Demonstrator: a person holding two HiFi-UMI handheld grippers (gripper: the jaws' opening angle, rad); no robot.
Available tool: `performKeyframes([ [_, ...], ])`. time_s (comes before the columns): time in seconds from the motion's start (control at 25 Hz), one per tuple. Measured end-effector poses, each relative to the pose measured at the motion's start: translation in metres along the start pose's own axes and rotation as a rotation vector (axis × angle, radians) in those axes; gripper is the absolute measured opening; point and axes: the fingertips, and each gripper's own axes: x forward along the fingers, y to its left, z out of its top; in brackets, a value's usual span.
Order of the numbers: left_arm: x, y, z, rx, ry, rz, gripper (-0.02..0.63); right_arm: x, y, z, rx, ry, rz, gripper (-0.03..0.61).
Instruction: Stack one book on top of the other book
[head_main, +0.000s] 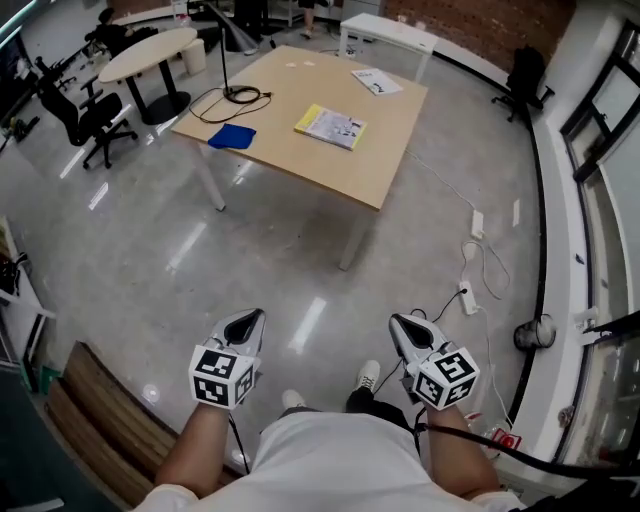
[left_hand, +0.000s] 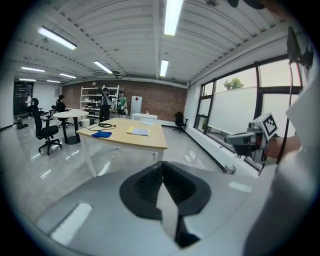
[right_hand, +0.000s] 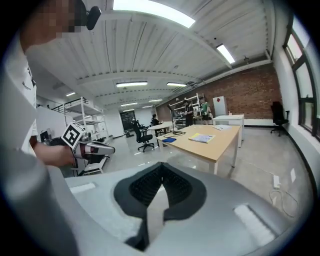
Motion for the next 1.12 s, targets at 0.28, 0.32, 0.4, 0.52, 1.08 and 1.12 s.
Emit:
performKeyframes([
  [0.28,0.045,-0.042,0.020,0.049,0.012,-0.056,0.006,-0.018,-0.044,0.001,0.018,-0.039,-0.041,0.002],
  [0.32,0.052,-0.049,0.023,0.053,0.015,-0.056,0.006,-0.022,-0.054,0.003,0.016,-0.046,-0.042,0.002],
  [0.4,0.069,-0.062,0.031,0.056,0.013,-0.052,0.006,-0.028,-0.077,0.007,0.016,-0.061,-0.043,0.002],
  [0.52,0.097,-0.079,0.048,0.020,-0.005,-0.038,0.006,-0.038,-0.118,0.015,0.018,-0.082,-0.044,0.002],
  [1.08,0.218,-0.202,0.097,0.061,0.012,-0.122,0.006,-0.128,-0.268,0.009,0.087,-0.105,-0.165,0.002],
  [1.12,0.224,-0.207,0.100,0.076,0.016,-0.132,0.006,-0.133,-0.275,0.006,0.095,-0.106,-0.179,0.002],
])
